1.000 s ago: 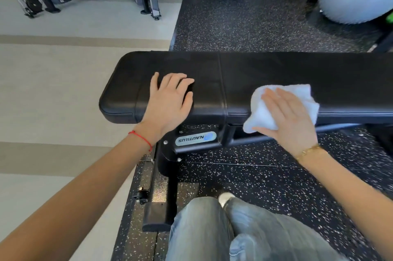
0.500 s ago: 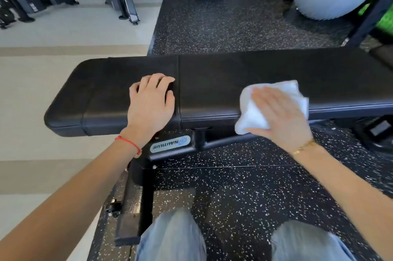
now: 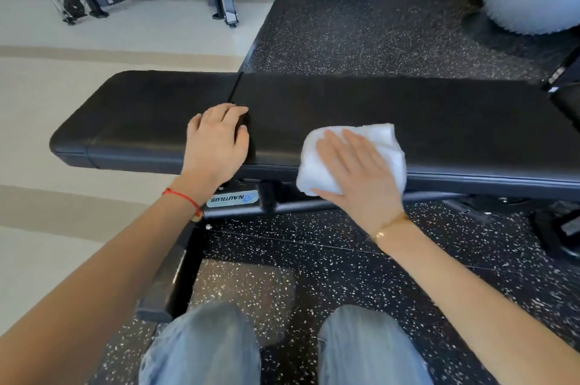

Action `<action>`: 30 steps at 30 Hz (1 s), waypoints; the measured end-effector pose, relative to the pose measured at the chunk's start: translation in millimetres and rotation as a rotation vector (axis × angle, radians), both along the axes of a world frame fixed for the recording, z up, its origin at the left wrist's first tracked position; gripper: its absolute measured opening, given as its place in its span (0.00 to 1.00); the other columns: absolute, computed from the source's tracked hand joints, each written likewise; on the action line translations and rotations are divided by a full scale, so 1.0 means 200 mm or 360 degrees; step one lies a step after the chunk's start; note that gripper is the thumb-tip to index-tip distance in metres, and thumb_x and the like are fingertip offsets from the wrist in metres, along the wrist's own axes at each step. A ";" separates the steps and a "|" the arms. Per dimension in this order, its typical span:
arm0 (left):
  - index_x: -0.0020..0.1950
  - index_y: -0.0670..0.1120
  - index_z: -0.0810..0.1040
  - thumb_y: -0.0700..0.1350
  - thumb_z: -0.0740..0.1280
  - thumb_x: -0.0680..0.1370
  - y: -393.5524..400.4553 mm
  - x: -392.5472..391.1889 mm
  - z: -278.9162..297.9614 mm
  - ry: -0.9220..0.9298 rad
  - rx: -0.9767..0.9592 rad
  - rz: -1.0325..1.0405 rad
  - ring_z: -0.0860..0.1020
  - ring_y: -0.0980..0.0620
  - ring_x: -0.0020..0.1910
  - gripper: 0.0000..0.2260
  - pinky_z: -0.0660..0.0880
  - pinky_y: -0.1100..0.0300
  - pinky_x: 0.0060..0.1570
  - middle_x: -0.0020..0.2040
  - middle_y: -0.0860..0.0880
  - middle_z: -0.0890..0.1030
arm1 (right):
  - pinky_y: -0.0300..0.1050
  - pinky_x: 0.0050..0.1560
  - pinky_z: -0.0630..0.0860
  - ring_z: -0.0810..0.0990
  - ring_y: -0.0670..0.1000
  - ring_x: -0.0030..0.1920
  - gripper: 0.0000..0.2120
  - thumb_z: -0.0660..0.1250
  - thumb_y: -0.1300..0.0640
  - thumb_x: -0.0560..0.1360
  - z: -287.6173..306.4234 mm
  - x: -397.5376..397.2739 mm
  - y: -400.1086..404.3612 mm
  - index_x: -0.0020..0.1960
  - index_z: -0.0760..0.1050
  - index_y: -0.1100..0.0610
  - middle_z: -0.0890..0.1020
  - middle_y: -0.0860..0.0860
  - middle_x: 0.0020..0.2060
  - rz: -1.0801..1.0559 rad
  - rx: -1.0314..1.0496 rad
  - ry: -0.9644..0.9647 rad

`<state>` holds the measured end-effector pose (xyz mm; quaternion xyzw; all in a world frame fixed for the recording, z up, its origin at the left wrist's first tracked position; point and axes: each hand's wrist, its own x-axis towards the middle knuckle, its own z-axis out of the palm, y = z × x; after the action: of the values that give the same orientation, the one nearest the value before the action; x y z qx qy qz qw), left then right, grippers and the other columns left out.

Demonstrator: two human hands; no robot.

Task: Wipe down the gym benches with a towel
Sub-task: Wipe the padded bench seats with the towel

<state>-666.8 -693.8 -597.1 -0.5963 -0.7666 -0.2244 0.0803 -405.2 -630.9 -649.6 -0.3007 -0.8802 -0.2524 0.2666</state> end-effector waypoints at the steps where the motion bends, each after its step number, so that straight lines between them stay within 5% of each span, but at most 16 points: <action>1: 0.69 0.49 0.74 0.50 0.54 0.79 0.01 0.04 0.00 0.0007 -0.0012 -0.0004 0.70 0.47 0.70 0.21 0.60 0.41 0.72 0.68 0.48 0.74 | 0.57 0.71 0.64 0.73 0.63 0.69 0.37 0.68 0.38 0.74 0.00 0.13 0.02 0.73 0.64 0.59 0.74 0.58 0.70 -0.0041 -0.0013 0.0030; 4: 0.72 0.50 0.71 0.50 0.52 0.80 0.06 0.12 -0.03 0.0049 -0.0087 0.0021 0.67 0.46 0.71 0.21 0.58 0.39 0.72 0.71 0.47 0.72 | 0.57 0.72 0.64 0.72 0.63 0.70 0.37 0.66 0.36 0.75 0.00 0.35 0.07 0.73 0.65 0.59 0.74 0.58 0.70 -0.0123 -0.0085 0.0068; 11: 0.71 0.50 0.69 0.49 0.49 0.79 0.07 0.16 -0.04 0.0115 -0.0159 0.0097 0.66 0.46 0.71 0.22 0.58 0.39 0.71 0.70 0.47 0.70 | 0.58 0.68 0.71 0.76 0.63 0.66 0.41 0.77 0.37 0.64 0.08 0.10 0.09 0.69 0.73 0.60 0.77 0.58 0.67 0.0095 -0.0189 -0.0040; 21: 0.73 0.50 0.69 0.51 0.51 0.79 0.08 0.12 -0.04 0.0048 -0.0133 0.0086 0.65 0.45 0.72 0.23 0.55 0.39 0.74 0.72 0.47 0.70 | 0.58 0.71 0.64 0.73 0.63 0.69 0.35 0.63 0.37 0.76 0.02 0.59 0.11 0.72 0.67 0.60 0.75 0.58 0.69 -0.0125 -0.0146 0.0168; 25: 0.71 0.50 0.71 0.55 0.55 0.77 0.14 0.25 -0.02 -0.0001 -0.0117 0.0044 0.66 0.46 0.72 0.23 0.52 0.40 0.75 0.70 0.49 0.72 | 0.56 0.70 0.63 0.75 0.64 0.66 0.42 0.76 0.40 0.66 0.03 0.34 0.10 0.71 0.64 0.59 0.77 0.58 0.67 -0.0088 -0.0117 0.0009; 30: 0.71 0.50 0.71 0.56 0.55 0.77 0.23 0.41 -0.01 0.0001 -0.0108 -0.0089 0.66 0.47 0.72 0.25 0.52 0.40 0.75 0.71 0.49 0.72 | 0.56 0.71 0.65 0.76 0.63 0.67 0.45 0.78 0.38 0.63 0.03 0.05 0.06 0.70 0.63 0.59 0.76 0.56 0.68 0.0038 -0.0080 -0.0062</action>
<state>-585.5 -648.5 -598.4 -0.6199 -0.7568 -0.2001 0.0539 -396.1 -619.5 -643.4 -0.2917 -0.8949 -0.2328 0.2447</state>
